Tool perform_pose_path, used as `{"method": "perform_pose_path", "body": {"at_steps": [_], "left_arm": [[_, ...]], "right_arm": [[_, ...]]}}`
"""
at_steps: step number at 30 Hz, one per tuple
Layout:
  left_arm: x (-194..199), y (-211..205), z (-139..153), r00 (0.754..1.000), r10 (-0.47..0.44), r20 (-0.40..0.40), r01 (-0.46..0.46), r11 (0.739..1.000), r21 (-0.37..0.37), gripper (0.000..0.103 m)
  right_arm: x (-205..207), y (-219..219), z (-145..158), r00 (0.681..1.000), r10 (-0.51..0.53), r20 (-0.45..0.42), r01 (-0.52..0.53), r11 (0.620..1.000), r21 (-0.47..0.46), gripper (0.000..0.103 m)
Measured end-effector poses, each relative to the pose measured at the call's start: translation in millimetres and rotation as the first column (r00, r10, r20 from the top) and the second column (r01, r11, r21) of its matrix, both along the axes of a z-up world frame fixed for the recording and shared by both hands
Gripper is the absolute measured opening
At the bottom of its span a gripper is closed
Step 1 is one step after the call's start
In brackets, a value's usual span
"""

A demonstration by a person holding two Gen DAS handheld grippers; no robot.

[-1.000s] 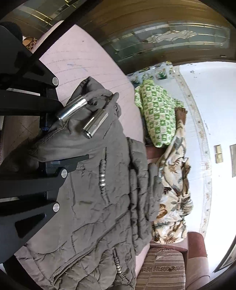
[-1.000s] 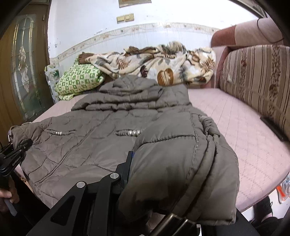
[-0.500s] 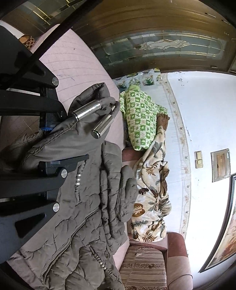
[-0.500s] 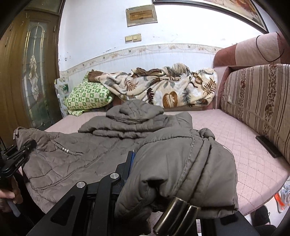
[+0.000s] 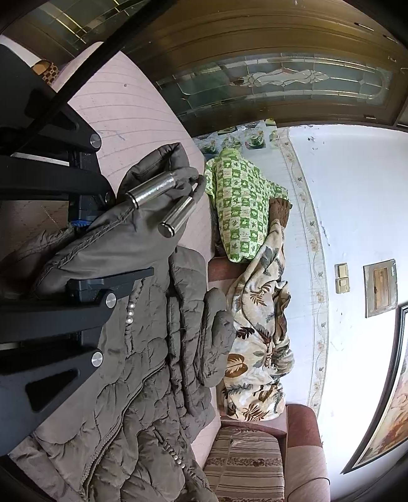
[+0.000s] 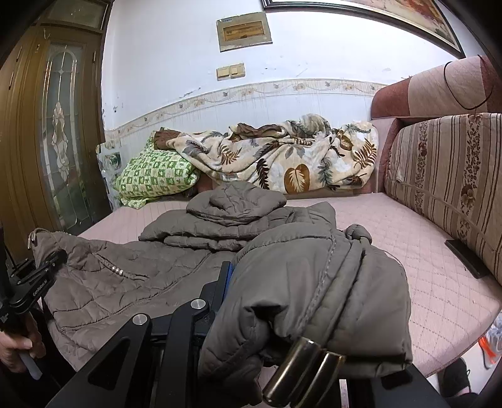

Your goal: Fold large clothes

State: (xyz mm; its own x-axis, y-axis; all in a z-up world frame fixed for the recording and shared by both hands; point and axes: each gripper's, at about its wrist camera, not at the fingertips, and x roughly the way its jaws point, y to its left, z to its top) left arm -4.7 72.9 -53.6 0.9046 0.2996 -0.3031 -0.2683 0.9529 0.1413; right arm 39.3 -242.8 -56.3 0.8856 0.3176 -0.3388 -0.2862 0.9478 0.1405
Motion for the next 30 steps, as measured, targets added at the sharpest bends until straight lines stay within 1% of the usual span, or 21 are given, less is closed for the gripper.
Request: {"method": "perform_pose_path", "body": {"at_steps": [6, 12, 17, 24, 30], "left_arm": [[3.0, 0.5, 5.9, 1.000, -0.001, 0.012, 0.001, 1.000, 0.005, 0.020], [17.5, 0.5, 24.3, 0.999, -0.004, 0.045, 0.004, 1.000, 0.001, 0.020], [33.4, 1.8, 43.4, 0.997, -0.007, 0.080, 0.008, 1.000, -0.017, 0.021], [66.0, 4.8, 71.0, 0.994, -0.004, 0.110, 0.008, 0.999, -0.034, 0.022], [112.7, 6.2, 97.7, 0.991, -0.009, 0.131, 0.015, 0.999, -0.044, 0.024]], "right_arm": [[3.9, -1.0, 7.5, 1.000, 0.009, 0.012, -0.009, 1.000, 0.007, 0.024], [13.2, -1.7, 21.7, 0.999, 0.020, 0.040, -0.020, 1.000, 0.018, 0.024], [26.0, -2.6, 36.2, 0.998, 0.024, 0.065, -0.026, 0.999, 0.029, 0.024], [58.3, -3.9, 63.5, 0.996, 0.035, 0.083, -0.040, 0.997, 0.065, 0.024], [103.3, -5.1, 87.5, 0.997, 0.045, 0.069, -0.052, 0.993, 0.108, 0.024]]}}
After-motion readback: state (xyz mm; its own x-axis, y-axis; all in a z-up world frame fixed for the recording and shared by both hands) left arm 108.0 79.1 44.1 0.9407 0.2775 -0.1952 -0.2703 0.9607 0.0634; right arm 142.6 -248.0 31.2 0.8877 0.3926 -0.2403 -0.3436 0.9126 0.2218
